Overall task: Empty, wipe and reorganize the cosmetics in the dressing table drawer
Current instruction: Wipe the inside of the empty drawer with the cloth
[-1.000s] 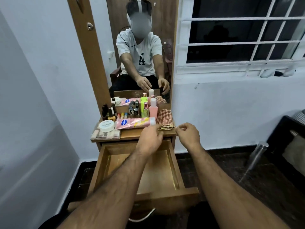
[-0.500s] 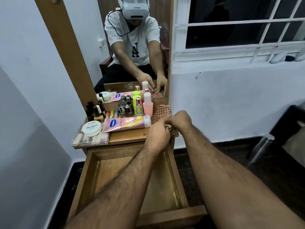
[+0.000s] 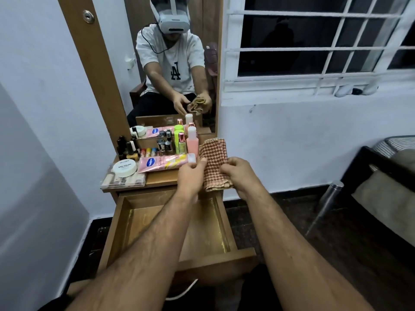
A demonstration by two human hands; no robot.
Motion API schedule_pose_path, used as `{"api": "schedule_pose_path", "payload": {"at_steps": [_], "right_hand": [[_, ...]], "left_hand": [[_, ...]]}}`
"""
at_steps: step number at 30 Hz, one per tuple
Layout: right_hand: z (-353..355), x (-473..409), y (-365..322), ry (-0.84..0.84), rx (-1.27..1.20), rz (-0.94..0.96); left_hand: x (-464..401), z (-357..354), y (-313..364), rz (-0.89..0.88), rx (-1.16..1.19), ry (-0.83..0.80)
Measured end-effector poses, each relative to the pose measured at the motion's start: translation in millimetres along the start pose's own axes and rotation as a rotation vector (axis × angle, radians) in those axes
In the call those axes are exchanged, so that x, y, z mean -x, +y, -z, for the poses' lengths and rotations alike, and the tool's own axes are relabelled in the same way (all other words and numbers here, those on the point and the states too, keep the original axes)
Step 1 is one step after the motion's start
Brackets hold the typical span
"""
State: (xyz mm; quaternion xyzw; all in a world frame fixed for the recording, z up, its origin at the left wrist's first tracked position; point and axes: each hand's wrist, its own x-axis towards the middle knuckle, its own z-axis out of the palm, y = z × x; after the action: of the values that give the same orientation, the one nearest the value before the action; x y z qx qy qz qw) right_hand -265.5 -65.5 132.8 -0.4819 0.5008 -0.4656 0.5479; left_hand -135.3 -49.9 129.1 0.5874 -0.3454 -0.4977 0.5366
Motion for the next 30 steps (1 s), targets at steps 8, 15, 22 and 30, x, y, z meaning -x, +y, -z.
{"api": "schedule_pose_path", "payload": {"at_steps": [8, 15, 22, 30], "right_hand": [[-38.8, 67.9, 29.9, -0.171, -0.171, 0.03], [-78.5, 88.0, 51.7, -0.324, -0.158, -0.125], [-102.3, 80.1, 66.8, -0.39, -0.064, -0.08], [-130.5, 44.8, 96.2, -0.025, 0.315, 0.011]], "left_hand": [[65.1, 61.1, -6.9, 0.038, 0.211, 0.056], [91.0, 115.7, -26.2, 0.039, 0.037, 0.072], [86.1, 153.4, -37.8, 0.005, -0.085, 0.083], [67.9, 221.1, -65.2, -0.121, -0.57, 0.541]]}}
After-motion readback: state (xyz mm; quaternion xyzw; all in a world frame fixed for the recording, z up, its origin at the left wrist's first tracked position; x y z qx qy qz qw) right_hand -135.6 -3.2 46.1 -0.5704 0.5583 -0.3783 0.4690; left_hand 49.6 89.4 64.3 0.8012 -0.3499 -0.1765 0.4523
